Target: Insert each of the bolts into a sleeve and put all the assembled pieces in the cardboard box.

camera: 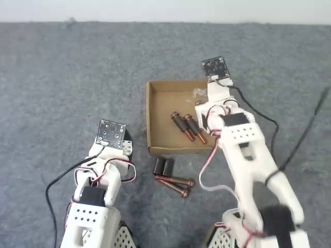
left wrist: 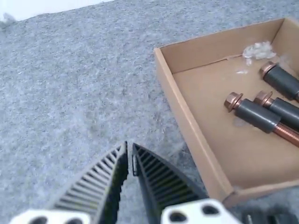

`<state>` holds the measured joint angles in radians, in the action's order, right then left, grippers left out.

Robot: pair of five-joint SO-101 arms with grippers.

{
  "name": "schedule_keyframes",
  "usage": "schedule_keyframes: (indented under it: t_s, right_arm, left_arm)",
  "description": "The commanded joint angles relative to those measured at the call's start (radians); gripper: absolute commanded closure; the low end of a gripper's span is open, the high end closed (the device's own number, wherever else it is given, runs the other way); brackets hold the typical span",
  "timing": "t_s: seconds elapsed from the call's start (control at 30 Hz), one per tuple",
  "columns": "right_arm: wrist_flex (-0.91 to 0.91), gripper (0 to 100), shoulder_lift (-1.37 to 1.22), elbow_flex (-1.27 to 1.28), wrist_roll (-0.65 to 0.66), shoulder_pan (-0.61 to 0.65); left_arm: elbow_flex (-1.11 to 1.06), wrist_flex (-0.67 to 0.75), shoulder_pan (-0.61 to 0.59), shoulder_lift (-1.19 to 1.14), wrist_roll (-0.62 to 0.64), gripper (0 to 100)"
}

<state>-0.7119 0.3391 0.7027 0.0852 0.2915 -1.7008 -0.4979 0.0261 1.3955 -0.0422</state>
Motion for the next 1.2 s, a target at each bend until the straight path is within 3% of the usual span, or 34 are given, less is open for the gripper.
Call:
schedule_keyframes:
  t_s: [0.0,0.1,0.23,0.47,0.6,0.9,1.07,1.17]
  right_arm:
    - [-0.168,99.2,0.142,-0.037,0.006,0.054]
    - [-0.271,99.2,0.177,-0.037,0.002,0.071]
    - [-0.395,99.2,0.186,-0.037,-0.100,0.081]
    - [-0.628,99.2,0.183,-0.035,-0.028,0.297]
    - [-0.575,99.2,0.183,0.008,-0.026,0.354]
    - [-0.496,98.9,0.182,0.044,-0.028,0.325]
    - [-0.479,86.1,0.182,0.077,-0.081,0.394]
    - [-0.479,87.1,0.185,0.075,-0.101,0.446]
  left_arm:
    - [0.008,-0.003,-0.005,0.011,-0.009,99]
    - [0.008,-0.003,-0.005,0.011,-0.009,99]
    - [0.008,-0.003,-0.005,0.011,-0.009,99]
    - [0.008,-0.014,-0.005,0.009,-0.009,99]
    - [0.008,-0.046,-0.005,0.009,-0.009,99]
    - [0.008,-0.043,-0.002,0.011,-0.009,99]
    - [0.008,-0.040,0.000,0.011,-0.011,99]
    - [0.008,-0.040,0.002,0.011,-0.011,99]
